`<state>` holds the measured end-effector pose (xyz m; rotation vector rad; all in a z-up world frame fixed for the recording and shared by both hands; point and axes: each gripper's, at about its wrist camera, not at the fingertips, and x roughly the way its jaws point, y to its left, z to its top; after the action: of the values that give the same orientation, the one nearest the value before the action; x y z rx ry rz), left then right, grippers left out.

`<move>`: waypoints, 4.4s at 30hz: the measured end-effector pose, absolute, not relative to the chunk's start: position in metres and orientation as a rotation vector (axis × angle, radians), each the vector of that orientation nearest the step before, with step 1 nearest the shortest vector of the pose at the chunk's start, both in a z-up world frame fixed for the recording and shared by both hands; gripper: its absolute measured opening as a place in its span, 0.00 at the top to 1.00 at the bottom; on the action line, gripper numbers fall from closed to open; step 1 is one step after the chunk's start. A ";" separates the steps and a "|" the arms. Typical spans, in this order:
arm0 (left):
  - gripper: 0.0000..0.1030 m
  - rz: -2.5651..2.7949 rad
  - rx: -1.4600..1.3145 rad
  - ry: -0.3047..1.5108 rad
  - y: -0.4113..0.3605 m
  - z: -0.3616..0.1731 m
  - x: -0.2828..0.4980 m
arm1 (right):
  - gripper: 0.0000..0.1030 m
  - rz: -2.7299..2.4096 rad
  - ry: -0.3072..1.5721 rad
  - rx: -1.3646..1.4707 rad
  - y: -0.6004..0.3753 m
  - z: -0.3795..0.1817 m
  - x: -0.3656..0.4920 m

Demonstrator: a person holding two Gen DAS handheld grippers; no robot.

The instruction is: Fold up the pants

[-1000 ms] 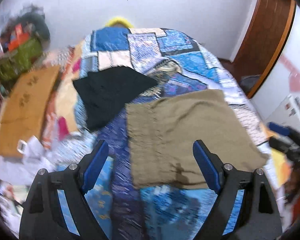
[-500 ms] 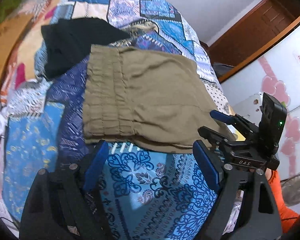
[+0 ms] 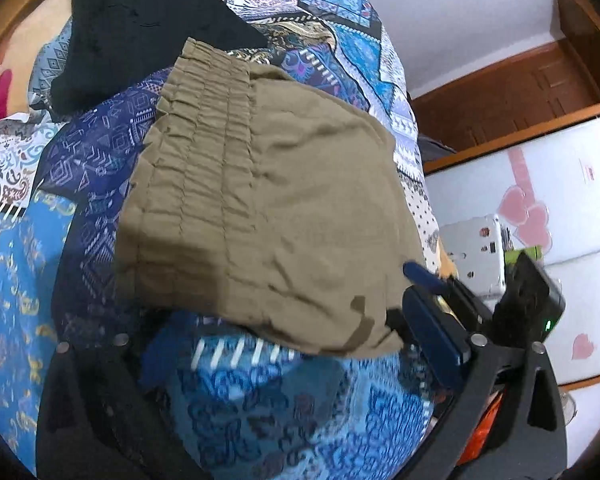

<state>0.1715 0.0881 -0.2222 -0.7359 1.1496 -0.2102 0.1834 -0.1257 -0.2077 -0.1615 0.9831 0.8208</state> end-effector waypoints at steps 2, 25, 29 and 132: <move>0.01 -0.188 -0.775 1.151 0.091 -0.223 0.177 | 0.21 0.824 0.983 -0.158 -0.126 -0.208 0.183; 0.66 0.330 -0.027 0.710 0.061 -0.137 0.133 | 0.26 0.669 0.919 -0.092 -0.189 -0.200 0.165; 0.67 0.362 0.114 0.615 0.038 -0.113 0.125 | 0.26 0.666 0.923 -0.046 -0.201 -0.200 0.163; 0.17 0.124 0.001 1.180 0.129 -0.225 0.159 | 0.52 0.640 0.931 0.049 -0.209 -0.209 0.169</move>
<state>0.1594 0.1291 -0.2245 0.0007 1.1798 0.1244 0.1688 -0.2090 -0.2094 0.0492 0.9306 0.6405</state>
